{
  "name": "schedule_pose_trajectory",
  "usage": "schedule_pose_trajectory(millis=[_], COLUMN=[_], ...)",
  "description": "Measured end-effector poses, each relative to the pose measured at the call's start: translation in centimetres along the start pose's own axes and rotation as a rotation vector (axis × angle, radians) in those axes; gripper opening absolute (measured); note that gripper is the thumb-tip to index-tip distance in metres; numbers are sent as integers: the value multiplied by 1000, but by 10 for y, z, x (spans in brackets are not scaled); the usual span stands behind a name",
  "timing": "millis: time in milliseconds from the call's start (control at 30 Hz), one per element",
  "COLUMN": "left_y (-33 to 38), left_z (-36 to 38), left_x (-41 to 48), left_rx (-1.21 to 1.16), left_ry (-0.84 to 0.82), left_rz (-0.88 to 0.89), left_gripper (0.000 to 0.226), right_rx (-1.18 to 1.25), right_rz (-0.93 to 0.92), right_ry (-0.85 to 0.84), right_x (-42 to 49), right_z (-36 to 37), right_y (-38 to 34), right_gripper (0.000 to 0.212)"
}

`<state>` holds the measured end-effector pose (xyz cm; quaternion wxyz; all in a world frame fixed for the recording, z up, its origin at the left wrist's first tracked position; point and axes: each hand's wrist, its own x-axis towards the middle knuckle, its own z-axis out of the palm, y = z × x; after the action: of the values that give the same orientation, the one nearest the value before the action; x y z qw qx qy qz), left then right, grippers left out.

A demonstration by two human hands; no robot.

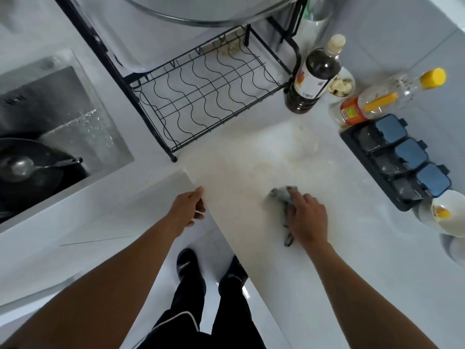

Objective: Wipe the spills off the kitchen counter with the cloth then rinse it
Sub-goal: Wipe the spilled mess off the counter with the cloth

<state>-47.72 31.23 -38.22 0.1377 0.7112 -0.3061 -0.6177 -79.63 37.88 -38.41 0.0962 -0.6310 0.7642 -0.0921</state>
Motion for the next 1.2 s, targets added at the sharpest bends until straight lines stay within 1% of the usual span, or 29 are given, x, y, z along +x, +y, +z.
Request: schedule_pose_trajectory(millis=[33, 67, 100, 167, 200, 233, 300, 333, 367, 433, 467, 500, 533, 567, 600, 633, 667, 700, 733, 767, 833, 867, 900, 967, 1033, 1100, 1133, 1167, 1200], left_y=[0, 1, 2, 2, 1, 1, 0, 1, 1, 1, 1, 1, 1, 1, 2, 2, 2, 2, 1, 2, 2, 2, 3, 6, 9, 14, 19, 24, 30], left_z=[-1, -2, -2, -2, -1, -1, -1, -1, 0, 1, 2, 2, 3, 3, 3, 2, 2, 2, 2, 2, 1, -1, -2, -5, -11, -12, -12, -12, -10], left_x=[1, 1, 1, 2, 2, 3, 5, 5, 5, 5, 5, 5, 4, 4, 4, 3, 3, 3, 3, 3, 5, 5, 6, 11, 16, 23, 26, 29, 33], left_rx=[14, 20, 22, 20, 23, 26, 33, 34, 35, 35, 39, 44, 49, 50, 49, 46, 41, 36, 34, 35, 27, 11, -17, -75, -107, -163, -199, -227, -251], left_ry=[2, 2, 0, -8, -10, -9, -3, -1, 1, 6, 11, 18, 22, 26, 29, 30, 27, 24, 21, 18, 7, -1, -10, 0, 63, 122, 142, 157, 171], left_rz=[8, 14, 16, 13, 10, 7, 7, 9, 13, 21, 21, 22, 24, 27, 29, 27, 27, 27, 26, 25, 25, 16, 0, -26, -44, -51, -49, -43, -36], left_gripper=[50, 50, 50, 49, 49, 49, 48, 48, 48, 49, 49, 49, 49, 49, 49, 48, 48, 48, 48, 48, 47, 47, 46, 47, 51, 54, 54, 51, 47], right_rx=[12, 21, 26, -5, -15, -6, 53, 60, 66, 30, 27, 31, 52, 68, 73, 77, 64, 36, 29, 44, 89, 82, 67, 43, 42, 3, -10, 0, 24], right_rz=[142, 228, 202, -82, -165, -128, 147, 226, 190, -136, -231, -212, -90, 64, 150, 121, -11, -190, -293, -274, -11, 71, 45, -204, -471, -686, -724, -687, -569], right_ry=[51, 85, 89, 41, 11, -8, 60, 85, 72, 16, -14, -38, -31, 17, 53, 54, 17, -18, -52, -88, -62, -46, -49, -121, -230, -284, -276, -243, -189], right_x=[-1, -4, -8, -19, -21, -20, -20, -24, -29, -41, -44, -43, -41, -41, -43, -46, -51, -56, -58, -54, -50, -52, -57, -68, -77, -67, -56, -42, -23], right_z=[0, 3, 5, 11, 12, 10, 8, 9, 11, 16, 17, 15, 14, 13, 15, 18, 21, 25, 25, 22, 20, 21, 23, 31, 32, 27, 21, 12, 1], right_y=[-2, -8, -17, -32, -33, -33, -36, -41, -50, -65, -65, -64, -63, -64, -70, -79, -88, -93, -95, -94, -92, -95, -100, -116, -126, -114, -103, -88, -69], right_gripper=[36, 34, 32, 33, 36, 38, 34, 32, 31, 33, 35, 37, 36, 33, 31, 29, 28, 29, 31, 33, 33, 32, 31, 33, 35, 35, 36, 38, 40])
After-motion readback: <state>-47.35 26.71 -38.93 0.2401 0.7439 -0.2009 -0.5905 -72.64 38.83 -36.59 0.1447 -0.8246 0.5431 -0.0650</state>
